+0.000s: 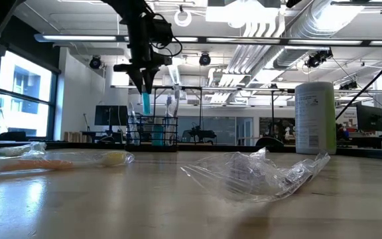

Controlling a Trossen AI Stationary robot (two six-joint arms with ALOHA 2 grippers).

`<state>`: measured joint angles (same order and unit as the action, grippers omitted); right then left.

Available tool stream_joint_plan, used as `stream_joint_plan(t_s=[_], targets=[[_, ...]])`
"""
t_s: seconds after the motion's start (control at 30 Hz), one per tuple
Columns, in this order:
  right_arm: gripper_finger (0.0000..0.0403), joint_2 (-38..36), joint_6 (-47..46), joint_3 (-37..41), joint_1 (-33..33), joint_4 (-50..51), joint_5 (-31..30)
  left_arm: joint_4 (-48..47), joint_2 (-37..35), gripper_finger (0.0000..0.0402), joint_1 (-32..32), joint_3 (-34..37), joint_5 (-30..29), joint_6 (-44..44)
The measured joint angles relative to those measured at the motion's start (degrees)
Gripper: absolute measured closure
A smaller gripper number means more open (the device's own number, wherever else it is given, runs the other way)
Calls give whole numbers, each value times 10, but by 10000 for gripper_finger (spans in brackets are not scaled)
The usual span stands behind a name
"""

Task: Pick & Place toothbrushing station
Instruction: Put the blue mouthwash into the black wire organizer

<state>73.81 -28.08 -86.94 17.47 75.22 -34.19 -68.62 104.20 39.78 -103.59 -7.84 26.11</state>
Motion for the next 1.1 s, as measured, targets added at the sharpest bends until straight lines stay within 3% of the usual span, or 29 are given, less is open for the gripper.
stream_joint_plan(t_s=[0.6, 1.1], targets=[[167, -1, -2, 7, 0, -12, -5, 51, -1, 310, 0, 57, 15, 1], [167, -1, -1, 7, 0, -13, -14, 63, 11, 310, 0, 58, 25, 8]])
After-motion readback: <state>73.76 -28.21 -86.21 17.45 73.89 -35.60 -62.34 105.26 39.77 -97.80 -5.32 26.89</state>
